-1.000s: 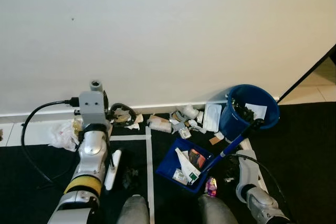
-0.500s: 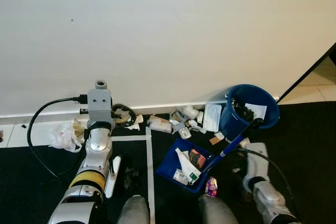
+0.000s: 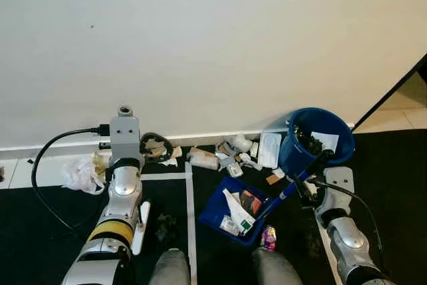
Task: Sweep floor
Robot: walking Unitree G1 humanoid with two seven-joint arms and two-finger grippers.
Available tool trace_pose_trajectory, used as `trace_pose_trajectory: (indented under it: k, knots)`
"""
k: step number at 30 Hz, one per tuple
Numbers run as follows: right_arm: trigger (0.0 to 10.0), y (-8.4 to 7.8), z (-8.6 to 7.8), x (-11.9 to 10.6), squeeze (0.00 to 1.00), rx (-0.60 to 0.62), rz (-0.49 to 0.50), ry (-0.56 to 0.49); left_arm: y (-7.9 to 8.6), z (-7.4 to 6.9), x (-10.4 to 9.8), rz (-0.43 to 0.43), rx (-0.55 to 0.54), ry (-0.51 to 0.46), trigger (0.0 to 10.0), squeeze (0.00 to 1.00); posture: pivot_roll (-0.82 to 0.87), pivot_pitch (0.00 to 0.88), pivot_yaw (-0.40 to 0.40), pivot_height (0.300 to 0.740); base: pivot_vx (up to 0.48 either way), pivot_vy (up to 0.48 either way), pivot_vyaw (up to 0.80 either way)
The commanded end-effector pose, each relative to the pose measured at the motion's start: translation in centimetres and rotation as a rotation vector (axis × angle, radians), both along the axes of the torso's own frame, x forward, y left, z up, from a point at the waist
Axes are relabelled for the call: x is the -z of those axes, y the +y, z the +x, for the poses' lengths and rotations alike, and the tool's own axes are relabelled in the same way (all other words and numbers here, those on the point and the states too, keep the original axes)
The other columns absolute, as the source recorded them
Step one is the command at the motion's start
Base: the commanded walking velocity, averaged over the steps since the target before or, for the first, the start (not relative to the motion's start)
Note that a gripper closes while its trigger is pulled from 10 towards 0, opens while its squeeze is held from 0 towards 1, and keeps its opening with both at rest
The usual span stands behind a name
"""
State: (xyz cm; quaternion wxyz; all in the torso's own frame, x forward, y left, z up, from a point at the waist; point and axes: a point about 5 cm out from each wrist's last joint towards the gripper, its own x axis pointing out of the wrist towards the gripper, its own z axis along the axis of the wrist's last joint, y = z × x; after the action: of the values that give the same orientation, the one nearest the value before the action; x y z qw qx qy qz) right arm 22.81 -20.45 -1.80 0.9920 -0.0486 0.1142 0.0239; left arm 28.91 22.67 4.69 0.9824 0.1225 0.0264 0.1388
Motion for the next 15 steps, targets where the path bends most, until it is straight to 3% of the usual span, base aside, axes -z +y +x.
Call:
trace_pose_trajectory:
  k: [1,3,4,5,6,7,15]
  knots:
    - [10.0,-0.2,0.3,-0.4,1.00,0.028,0.012,-0.035,-0.1,-0.7,1.1,0.010,-0.004,0.054,10.0,0.00,0.10,0.043,-0.053,0.740,0.000,0.000,0.00]
    - [10.0,-0.2,0.4,-0.5,1.00,0.031,0.023,-0.039,-0.1,-0.7,1.1,0.010,-0.005,0.055,10.0,0.00,0.10,0.043,-0.053,0.740,0.000,0.000,0.00]
    - [10.0,-0.1,0.5,-0.6,0.84,0.028,0.032,-0.044,-0.1,-0.7,1.1,0.010,-0.006,0.055,10.0,0.00,0.10,0.042,-0.051,0.740,0.000,0.000,0.00]
    - [10.0,0.0,0.7,-0.7,0.42,0.024,0.036,-0.050,-0.1,-0.7,1.1,0.011,-0.007,0.055,10.0,0.00,0.10,0.042,-0.049,0.740,0.000,0.000,0.00]
    - [10.0,0.0,0.9,-0.8,0.14,0.018,0.036,-0.056,-0.1,-0.7,1.1,0.011,-0.007,0.055,10.0,0.00,0.10,0.042,-0.048,0.740,0.000,0.000,0.00]
    - [10.0,0.1,1.0,-1.0,0.00,0.014,0.033,-0.062,-0.1,-0.7,1.1,0.012,-0.006,0.055,10.0,0.00,0.10,0.042,-0.048,0.740,0.000,0.000,0.00]
    - [10.0,-0.3,2.6,-1.9,0.00,0.032,-0.003,-0.079,0.0,-0.6,0.8,0.017,-0.002,0.042,10.0,0.00,0.10,0.044,-0.048,0.740,0.000,0.000,0.00]
